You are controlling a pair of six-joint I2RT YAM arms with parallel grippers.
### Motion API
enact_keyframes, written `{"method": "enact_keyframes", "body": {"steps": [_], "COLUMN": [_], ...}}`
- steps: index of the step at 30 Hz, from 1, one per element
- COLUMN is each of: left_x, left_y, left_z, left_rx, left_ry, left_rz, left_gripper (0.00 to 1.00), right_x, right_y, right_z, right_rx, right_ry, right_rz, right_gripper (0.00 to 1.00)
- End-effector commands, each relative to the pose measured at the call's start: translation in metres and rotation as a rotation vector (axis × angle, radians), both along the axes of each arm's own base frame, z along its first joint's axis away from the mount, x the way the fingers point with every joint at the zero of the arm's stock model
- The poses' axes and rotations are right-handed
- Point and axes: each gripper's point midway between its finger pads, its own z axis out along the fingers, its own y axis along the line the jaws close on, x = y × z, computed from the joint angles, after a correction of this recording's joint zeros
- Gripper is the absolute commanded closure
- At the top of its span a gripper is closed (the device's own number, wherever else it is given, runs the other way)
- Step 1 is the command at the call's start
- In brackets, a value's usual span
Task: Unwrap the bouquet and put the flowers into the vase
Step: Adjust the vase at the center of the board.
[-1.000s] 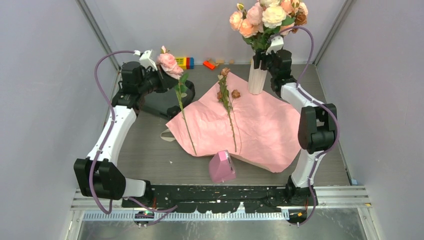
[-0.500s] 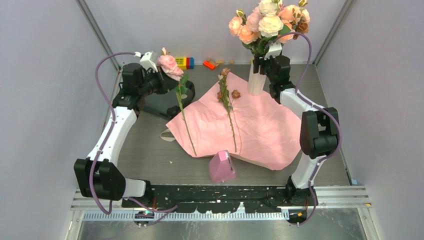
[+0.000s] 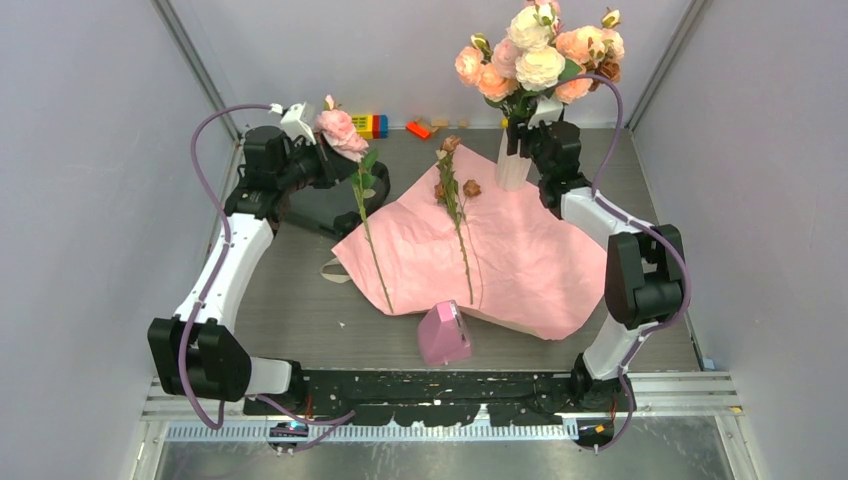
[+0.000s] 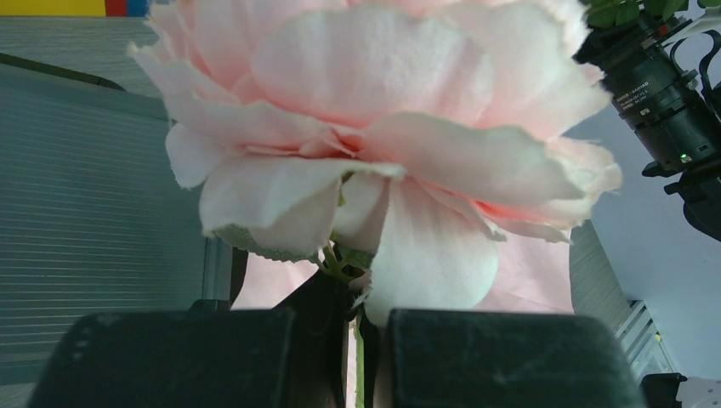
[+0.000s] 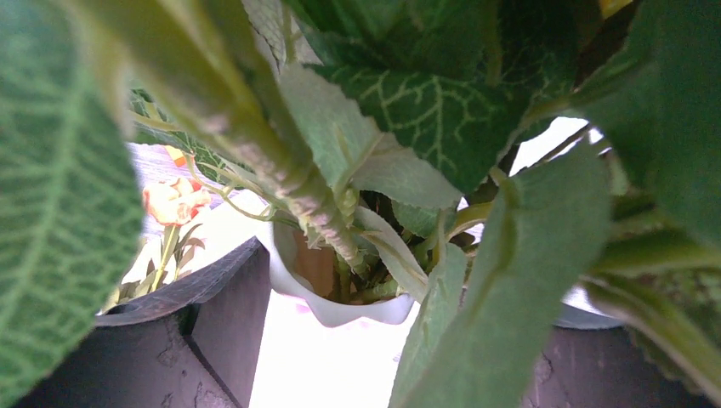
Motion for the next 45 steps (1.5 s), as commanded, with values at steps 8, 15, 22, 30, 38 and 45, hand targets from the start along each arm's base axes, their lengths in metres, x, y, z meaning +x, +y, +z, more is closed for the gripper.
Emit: {"method": "enact_keyframes", "body": {"steps": [8, 15, 22, 30, 38, 45], "left_x": [-0.004, -0.005, -0.008, -0.015, -0.020, -0.025], "left_y": [-0.003, -0.002, -0.005, -0.003, -0.002, -0.003], "left_z": [0.031, 0.043, 0.065, 0.089, 0.106, 0.127], "left_rx": [-0.025, -0.032, -0.059, -0.071, -0.077, -0.101], "left_ry": [-0.106, -0.131, -0.166, -0.219, -0.250, -0.298], "left_rz": [-0.028, -0.024, -0.032, -0.020, -0.018, -0.020], "left_gripper": [1.00, 1.00, 1.00, 1.00, 1.00, 1.00], "right_x": [-0.017, -0.022, -0.029, -0.040, -0.045, -0.053], "right_y": [-0.004, -0.003, -0.006, -0.010, -0.014, -0.017], "right_z": [0.067, 0.062, 0.056, 0.053, 0.044, 0.040], "right_rx": [0.017, 0.018, 0.028, 0.045, 0.047, 0.078], "right_ry": [-0.180, -0.168, -0.151, -0.145, -0.129, -0.119], "right_rz": [-0.033, -0.039, -0.053, -0.066, -0.085, -0.095], "right_gripper": [0.48, 0.37, 0.12, 0.08, 0.08, 0.08]}}
